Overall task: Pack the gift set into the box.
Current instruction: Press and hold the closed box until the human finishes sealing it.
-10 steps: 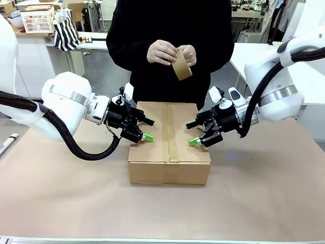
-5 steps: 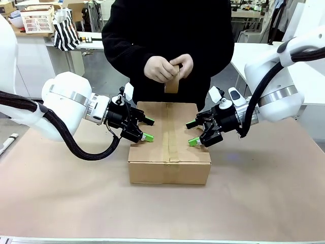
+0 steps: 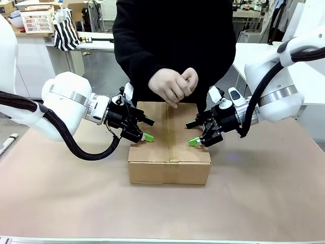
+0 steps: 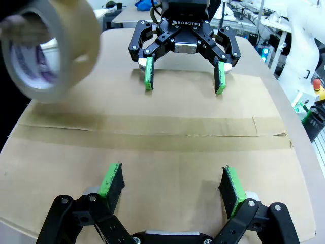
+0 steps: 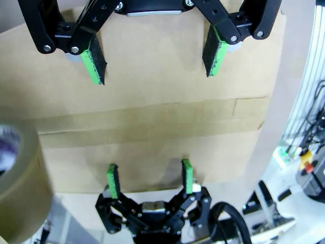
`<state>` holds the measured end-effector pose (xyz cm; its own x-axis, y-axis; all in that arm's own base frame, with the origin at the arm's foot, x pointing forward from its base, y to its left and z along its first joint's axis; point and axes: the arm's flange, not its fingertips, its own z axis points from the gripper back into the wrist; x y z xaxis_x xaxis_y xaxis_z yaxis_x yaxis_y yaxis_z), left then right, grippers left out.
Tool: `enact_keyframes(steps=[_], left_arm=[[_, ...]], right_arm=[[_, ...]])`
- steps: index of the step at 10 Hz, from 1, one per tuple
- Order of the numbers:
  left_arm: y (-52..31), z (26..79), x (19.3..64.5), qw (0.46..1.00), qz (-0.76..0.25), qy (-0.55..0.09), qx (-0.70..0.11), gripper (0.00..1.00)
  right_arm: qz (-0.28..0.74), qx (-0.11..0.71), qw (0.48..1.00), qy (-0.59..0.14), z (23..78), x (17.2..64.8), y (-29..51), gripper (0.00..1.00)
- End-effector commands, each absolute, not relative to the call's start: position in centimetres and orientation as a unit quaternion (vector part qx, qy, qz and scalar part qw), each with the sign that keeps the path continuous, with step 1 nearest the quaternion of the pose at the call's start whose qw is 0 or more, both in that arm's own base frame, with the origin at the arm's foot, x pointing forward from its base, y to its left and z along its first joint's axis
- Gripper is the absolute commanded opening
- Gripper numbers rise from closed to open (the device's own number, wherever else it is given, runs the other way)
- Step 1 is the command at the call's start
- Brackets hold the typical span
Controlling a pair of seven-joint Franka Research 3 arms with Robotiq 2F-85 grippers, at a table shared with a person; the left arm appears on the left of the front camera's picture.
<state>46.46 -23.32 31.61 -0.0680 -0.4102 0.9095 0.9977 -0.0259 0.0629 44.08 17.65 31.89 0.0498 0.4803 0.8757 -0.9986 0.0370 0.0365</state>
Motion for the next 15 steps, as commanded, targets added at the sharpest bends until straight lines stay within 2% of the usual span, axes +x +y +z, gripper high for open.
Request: enact_keyframes(steps=[1,15], left_arm=[[-23.3,31.43,46.4,0.575,-0.612,-0.396,-0.371,1.0],[-23.3,31.43,46.4,0.575,-0.612,-0.396,-0.371,1.0]], right_arm=[[0.59,0.363,0.628,-0.355,31.74,44.07,17.58,1.0],[0.59,0.363,0.628,-0.355,31.74,44.07,17.58,1.0]])
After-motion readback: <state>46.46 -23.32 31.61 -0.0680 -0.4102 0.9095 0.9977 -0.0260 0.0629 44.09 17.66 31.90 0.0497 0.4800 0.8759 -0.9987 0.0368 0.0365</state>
